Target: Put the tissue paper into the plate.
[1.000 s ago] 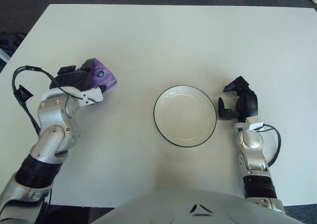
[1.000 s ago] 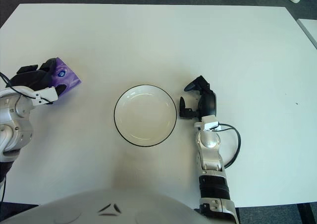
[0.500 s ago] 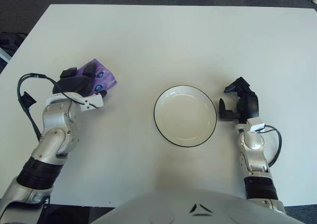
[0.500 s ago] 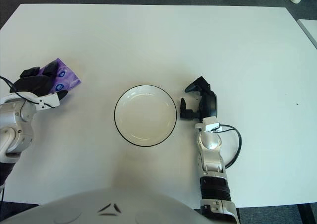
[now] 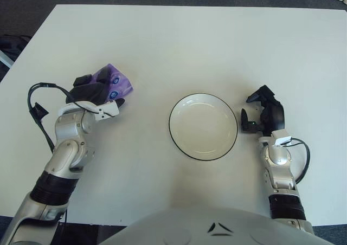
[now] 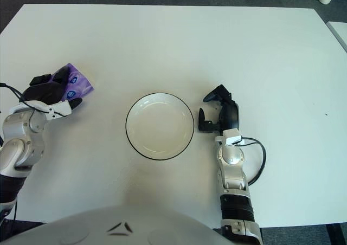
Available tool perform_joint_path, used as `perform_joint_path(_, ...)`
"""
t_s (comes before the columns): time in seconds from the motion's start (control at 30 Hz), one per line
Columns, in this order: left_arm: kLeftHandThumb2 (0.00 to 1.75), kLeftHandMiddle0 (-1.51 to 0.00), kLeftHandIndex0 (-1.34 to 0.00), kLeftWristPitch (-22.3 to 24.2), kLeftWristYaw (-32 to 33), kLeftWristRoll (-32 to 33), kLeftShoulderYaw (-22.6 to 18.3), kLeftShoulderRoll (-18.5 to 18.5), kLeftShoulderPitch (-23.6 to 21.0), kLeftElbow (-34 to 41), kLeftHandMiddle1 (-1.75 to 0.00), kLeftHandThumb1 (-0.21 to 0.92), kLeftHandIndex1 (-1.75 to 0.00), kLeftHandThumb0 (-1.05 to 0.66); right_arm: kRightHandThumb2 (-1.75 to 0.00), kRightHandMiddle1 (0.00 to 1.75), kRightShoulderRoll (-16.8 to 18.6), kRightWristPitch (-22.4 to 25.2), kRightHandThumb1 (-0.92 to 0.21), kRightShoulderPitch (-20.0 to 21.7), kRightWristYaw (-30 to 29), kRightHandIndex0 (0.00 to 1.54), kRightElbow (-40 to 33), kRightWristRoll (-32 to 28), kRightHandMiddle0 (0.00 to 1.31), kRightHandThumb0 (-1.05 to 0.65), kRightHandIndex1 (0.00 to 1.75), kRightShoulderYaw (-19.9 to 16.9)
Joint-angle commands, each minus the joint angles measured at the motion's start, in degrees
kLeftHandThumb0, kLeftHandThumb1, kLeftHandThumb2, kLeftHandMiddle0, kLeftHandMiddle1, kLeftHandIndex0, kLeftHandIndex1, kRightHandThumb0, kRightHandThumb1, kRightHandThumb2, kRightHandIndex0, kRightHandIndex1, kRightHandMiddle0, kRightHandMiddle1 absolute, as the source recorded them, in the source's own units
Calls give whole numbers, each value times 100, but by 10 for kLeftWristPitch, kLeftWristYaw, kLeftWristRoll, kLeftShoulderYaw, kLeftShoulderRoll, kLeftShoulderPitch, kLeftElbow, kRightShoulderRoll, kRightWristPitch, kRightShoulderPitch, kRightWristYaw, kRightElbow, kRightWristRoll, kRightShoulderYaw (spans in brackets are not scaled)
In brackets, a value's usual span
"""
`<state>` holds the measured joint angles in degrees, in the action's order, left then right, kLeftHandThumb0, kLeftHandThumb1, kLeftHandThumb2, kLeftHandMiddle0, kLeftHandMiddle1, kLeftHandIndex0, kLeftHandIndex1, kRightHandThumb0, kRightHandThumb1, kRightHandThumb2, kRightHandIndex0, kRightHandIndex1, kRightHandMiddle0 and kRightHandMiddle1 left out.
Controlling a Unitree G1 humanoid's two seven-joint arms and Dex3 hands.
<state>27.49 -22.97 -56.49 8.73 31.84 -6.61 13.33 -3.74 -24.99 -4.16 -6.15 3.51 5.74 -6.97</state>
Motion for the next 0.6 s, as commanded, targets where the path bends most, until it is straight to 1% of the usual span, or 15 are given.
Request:
perform_joint_path(0.0,69,0,0,-16,3,24,32,-25,21,-53,-53,92,0,-105,-170,175,-2,22,3,-29,-4,90,4,4,63,-1,169,-4)
perform_joint_path(0.2,66,0,0,-22,32,25,44,-43,23,-67,-53,92,0,-105,-169,175,1,33,2,-37,1,90,-10,-2,62,-1,168,-4)
perform_joint_path(0.33,64,0,0,-19,58,22,57,-66,15,-89,-52,92,0,-105,-169,175,0,33,2,-39,3,90,-11,-5,62,-1,169,-4)
perform_joint_path(0.57,59,0,0,-28,111,34,62,-92,2,-137,-52,92,0,-105,-172,175,-1,27,3,-40,7,89,-8,-11,63,-1,173,-6)
